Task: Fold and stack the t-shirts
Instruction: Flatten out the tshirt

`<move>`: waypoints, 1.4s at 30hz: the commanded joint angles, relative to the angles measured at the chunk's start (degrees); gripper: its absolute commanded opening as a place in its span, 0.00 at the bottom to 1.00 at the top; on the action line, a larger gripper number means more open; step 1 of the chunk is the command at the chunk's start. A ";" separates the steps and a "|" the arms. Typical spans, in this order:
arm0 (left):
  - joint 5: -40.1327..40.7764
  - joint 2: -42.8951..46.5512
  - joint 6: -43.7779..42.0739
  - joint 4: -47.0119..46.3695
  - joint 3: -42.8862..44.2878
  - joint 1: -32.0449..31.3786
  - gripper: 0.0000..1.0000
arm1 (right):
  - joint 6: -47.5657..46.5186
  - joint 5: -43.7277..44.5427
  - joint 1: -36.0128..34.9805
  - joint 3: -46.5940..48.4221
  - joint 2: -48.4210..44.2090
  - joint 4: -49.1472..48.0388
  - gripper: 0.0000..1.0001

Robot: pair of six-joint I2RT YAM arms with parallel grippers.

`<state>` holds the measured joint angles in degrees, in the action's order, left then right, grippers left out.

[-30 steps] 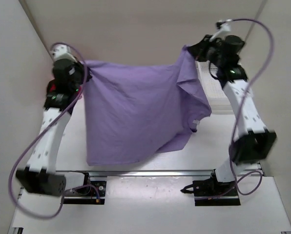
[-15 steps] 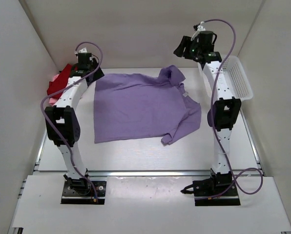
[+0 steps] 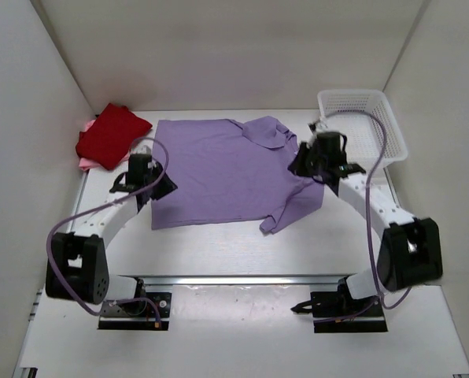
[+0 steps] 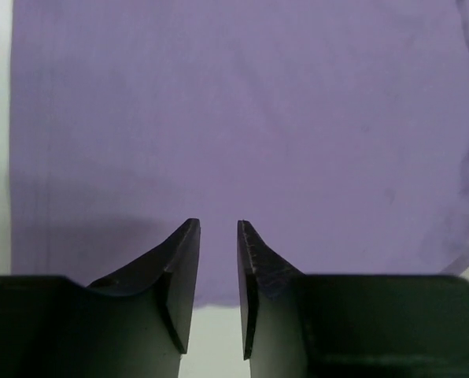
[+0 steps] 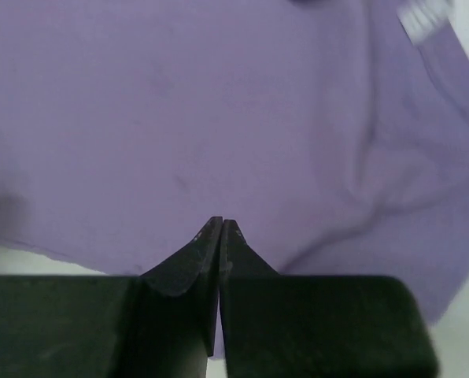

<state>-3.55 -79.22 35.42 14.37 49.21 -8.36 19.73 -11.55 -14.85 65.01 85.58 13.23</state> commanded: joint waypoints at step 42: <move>-9.98 12.25 9.58 -12.61 -22.50 4.05 0.44 | 5.50 11.99 -1.05 -13.64 -32.68 27.27 0.00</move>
<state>-11.97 -67.33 43.70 4.40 25.02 -4.97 27.66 1.41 -14.52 41.17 54.06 29.15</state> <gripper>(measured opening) 0.444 0.006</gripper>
